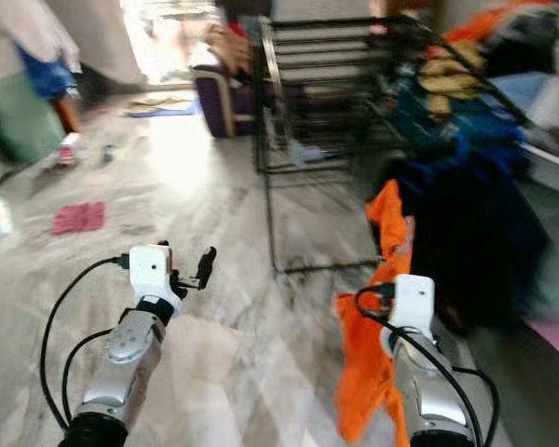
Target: Hang hanger
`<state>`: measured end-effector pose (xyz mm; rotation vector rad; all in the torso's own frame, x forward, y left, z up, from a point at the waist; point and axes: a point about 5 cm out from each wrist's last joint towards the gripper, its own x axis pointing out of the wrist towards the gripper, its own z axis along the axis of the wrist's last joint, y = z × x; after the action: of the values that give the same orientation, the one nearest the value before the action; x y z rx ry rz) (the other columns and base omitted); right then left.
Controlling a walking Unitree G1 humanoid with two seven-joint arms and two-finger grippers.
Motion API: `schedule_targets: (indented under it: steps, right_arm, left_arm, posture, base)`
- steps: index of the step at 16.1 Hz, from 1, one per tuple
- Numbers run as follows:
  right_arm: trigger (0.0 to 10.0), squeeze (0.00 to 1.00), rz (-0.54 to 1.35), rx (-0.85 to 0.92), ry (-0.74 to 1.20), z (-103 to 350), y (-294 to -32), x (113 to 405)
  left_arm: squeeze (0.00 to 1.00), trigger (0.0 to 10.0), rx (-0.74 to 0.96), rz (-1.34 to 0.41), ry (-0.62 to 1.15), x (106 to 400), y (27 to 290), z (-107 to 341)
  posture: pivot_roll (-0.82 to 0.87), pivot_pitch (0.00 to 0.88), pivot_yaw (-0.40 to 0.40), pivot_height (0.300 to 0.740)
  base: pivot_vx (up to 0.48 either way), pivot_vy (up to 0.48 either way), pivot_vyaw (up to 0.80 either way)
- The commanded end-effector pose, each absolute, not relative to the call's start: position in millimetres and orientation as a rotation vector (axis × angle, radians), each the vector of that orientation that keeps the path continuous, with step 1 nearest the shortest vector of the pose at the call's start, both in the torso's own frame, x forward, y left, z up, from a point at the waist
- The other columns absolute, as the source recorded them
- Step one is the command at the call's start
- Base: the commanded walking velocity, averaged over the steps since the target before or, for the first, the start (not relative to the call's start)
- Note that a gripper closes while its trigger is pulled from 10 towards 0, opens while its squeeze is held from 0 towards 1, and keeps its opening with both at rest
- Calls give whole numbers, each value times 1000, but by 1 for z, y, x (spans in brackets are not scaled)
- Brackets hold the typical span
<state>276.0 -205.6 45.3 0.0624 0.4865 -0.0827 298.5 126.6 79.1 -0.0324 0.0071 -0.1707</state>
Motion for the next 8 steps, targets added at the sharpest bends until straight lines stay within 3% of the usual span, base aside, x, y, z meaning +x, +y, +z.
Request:
schedule_targets:
  steps: [1, 8]
  right_arm:
    - [10000, 0, -28, 77, 476, 49, -192, 281]
    - [10000, 0, -53, 118, 516, 46, -198, 284]
  left_arm:
    - [0, 10000, -16, -153, 13, 299, 134, 79]
    - [0, 10000, -5, -154, 44, 300, 131, 75]
  posture:
    - [-15, 0, 13, 740]
    - [-19, 0, 11, 740]
  base:
    - [480, 0, 0]
    - [472, 0, 94]
